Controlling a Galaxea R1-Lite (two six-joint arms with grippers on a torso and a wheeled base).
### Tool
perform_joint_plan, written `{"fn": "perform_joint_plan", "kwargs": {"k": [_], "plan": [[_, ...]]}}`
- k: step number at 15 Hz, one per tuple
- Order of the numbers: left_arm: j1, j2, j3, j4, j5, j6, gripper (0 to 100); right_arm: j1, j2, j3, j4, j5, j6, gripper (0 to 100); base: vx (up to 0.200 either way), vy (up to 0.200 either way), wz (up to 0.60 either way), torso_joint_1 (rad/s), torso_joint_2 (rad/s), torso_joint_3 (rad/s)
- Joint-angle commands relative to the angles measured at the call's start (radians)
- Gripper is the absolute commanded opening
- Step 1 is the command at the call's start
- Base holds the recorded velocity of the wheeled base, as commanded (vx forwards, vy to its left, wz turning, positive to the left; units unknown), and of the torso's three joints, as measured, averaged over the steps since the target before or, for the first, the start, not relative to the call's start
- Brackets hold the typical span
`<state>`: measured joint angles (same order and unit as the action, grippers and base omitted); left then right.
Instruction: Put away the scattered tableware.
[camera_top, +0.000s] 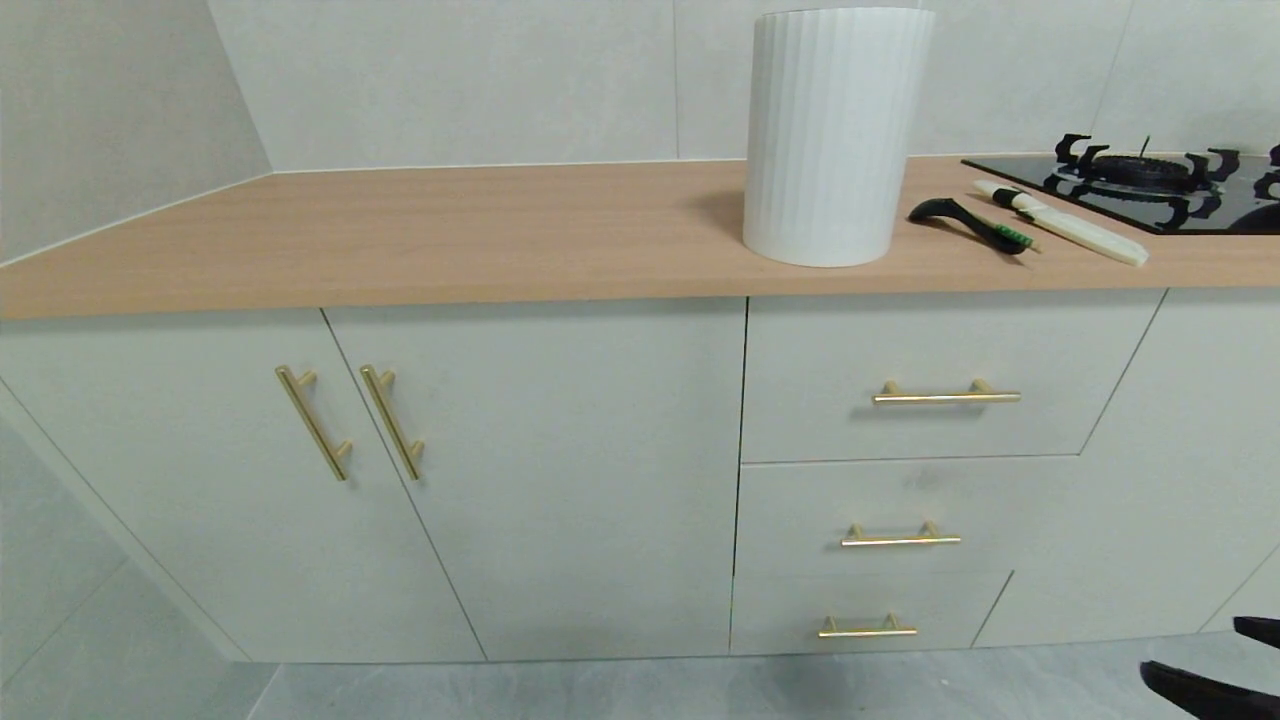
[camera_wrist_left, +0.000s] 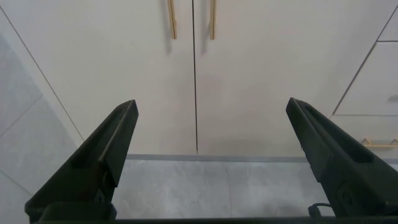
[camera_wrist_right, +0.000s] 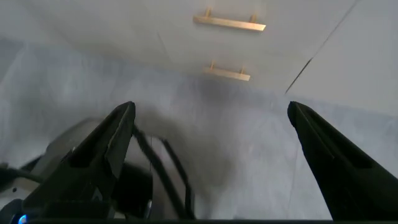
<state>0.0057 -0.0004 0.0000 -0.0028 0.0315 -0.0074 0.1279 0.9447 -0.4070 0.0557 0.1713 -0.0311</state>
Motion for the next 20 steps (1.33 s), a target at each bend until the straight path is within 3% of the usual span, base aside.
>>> {"fn": "perform_joint_plan", "kwargs": {"k": [1,7,9,11,14,20], "plan": [[0.000,0.000,0.000,0.000,0.001,0.000,100,0.019,0.416,-0.115,-0.106,0.001,-0.009,100,0.000,0.000,0.00,0.000,0.00,0.000],[0.000,0.000,0.000,0.000,0.001,0.000,100,0.047,0.835,-0.204,-0.370,-0.065,-0.004,100,0.000,0.000,0.00,0.000,0.00,0.000],[0.000,0.000,0.000,0.000,0.001,0.001,100,0.049,0.951,-0.205,-0.494,-0.079,0.002,100,0.000,0.000,0.00,0.000,0.00,0.000],[0.000,0.000,0.000,0.000,-0.001,0.001,100,0.076,1.108,-0.199,-0.698,-0.156,0.019,100,0.000,0.000,0.00,0.000,0.00,0.000],[0.000,0.000,0.000,0.000,0.001,0.001,100,0.082,1.195,-0.188,-0.892,-0.213,0.068,100,0.000,0.000,0.00,0.000,0.00,0.000],[0.000,0.000,0.000,0.000,-0.001,0.001,100,0.081,1.339,-0.194,-1.149,-0.285,0.095,100,0.000,0.000,0.00,0.000,0.00,0.000]]}}
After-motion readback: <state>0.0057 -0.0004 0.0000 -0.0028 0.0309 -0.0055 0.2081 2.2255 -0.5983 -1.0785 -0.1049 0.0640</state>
